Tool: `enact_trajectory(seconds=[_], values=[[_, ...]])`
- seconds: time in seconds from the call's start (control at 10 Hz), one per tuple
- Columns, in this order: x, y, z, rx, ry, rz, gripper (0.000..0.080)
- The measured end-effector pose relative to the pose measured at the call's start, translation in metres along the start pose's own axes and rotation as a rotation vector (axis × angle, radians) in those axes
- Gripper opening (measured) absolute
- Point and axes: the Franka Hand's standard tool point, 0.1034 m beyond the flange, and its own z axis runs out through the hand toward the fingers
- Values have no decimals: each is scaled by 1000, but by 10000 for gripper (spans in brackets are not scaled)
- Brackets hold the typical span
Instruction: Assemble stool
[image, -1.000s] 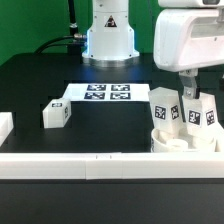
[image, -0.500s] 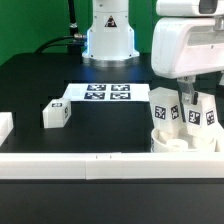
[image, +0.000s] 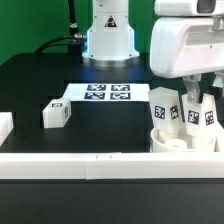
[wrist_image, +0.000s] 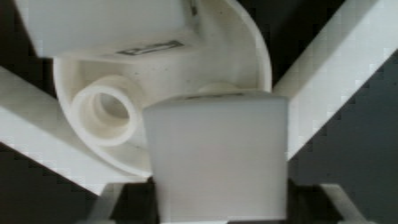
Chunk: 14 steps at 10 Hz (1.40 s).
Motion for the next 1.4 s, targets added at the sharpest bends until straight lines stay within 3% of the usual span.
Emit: enact_trajectory(seconds=[0.4,0.8,1.4], values=[[0,0,0,0,0,212,330],[1,-3,0,-17,26,734,331],[1,-2,-1,15,28,1274,331]])
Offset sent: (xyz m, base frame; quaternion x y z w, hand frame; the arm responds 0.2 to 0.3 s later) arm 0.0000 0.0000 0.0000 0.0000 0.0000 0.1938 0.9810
